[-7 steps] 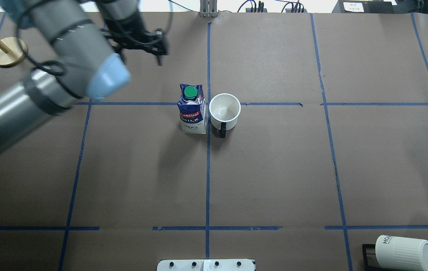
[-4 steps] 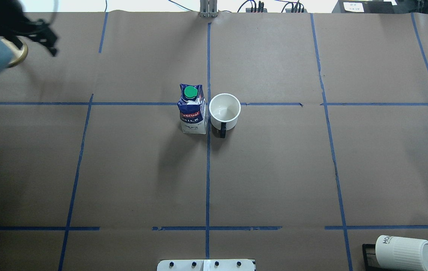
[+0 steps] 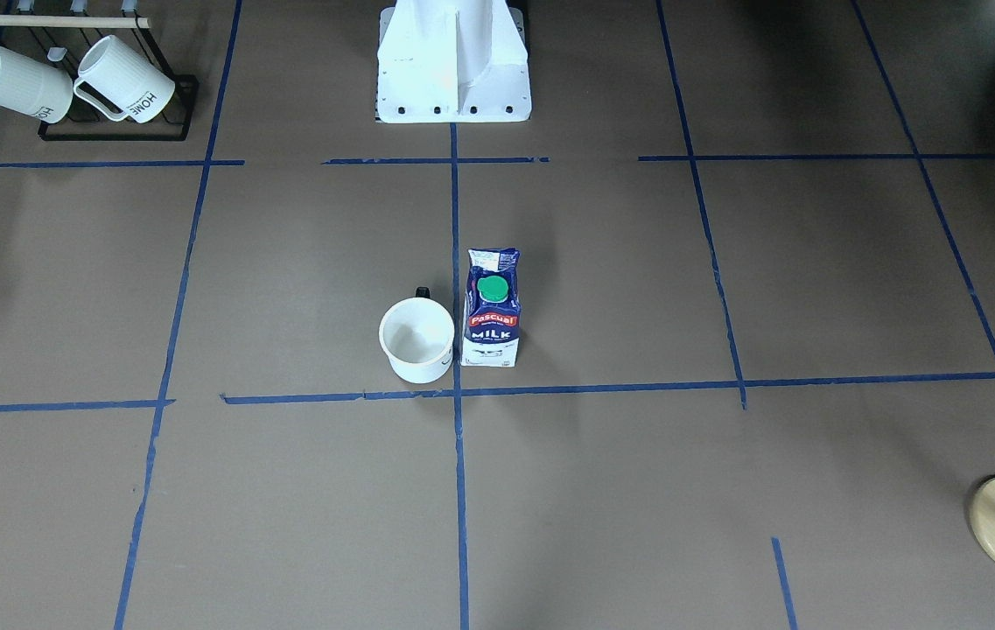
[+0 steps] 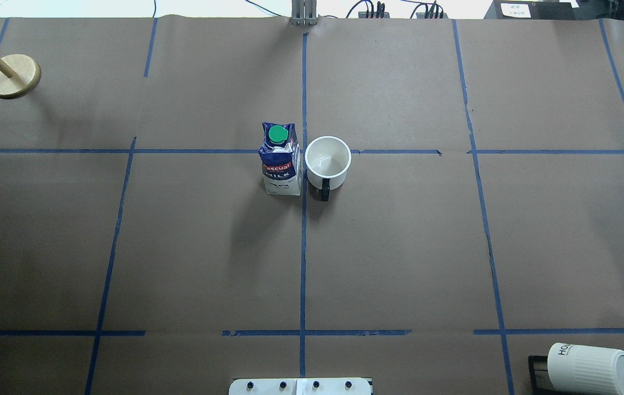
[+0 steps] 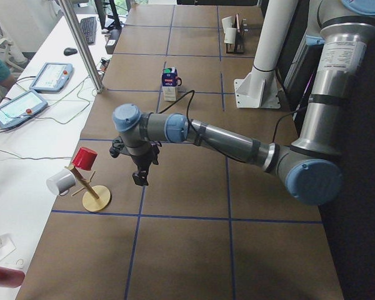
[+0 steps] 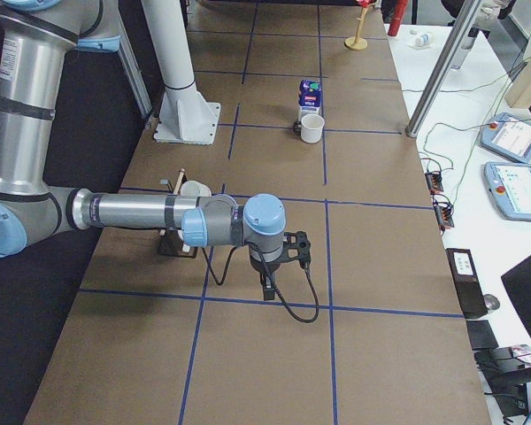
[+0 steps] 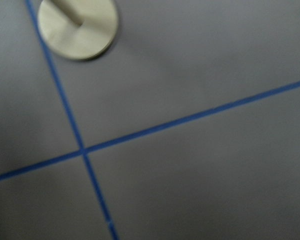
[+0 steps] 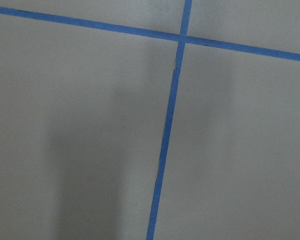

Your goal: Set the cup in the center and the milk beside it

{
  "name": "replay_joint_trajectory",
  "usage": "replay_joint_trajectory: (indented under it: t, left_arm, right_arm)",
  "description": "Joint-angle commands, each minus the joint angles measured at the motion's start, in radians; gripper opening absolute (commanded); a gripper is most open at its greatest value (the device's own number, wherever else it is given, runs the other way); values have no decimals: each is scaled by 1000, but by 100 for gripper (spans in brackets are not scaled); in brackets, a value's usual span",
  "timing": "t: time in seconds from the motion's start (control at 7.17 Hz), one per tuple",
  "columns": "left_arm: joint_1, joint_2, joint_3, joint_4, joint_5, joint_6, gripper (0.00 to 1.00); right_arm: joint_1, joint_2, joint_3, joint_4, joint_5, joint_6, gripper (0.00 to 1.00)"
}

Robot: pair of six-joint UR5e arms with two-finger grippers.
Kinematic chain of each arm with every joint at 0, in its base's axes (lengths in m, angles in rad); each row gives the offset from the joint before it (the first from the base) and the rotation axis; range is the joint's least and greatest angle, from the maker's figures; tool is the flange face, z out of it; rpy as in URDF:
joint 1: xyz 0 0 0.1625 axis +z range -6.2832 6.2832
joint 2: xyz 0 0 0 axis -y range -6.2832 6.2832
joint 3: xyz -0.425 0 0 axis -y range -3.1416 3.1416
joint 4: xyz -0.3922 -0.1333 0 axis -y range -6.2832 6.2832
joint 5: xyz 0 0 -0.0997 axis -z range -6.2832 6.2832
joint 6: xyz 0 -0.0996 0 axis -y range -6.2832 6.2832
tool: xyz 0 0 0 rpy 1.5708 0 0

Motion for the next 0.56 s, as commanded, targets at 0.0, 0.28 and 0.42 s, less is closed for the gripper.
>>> replay_joint_trajectory:
  t: [0.0,0.28,0.42]
  left_arm:
    - [-13,173,10,-169,-4,-26,100]
    - [-15,249,11,-249,-11,-155,100]
    - [-13,252,4,-300,-11,-157,100]
  right_arm:
    - [0,1,-2,0,0,0,100]
    - [0,0,-2,0,2,2,100]
    - [0,0,-2,-2,2,2,100]
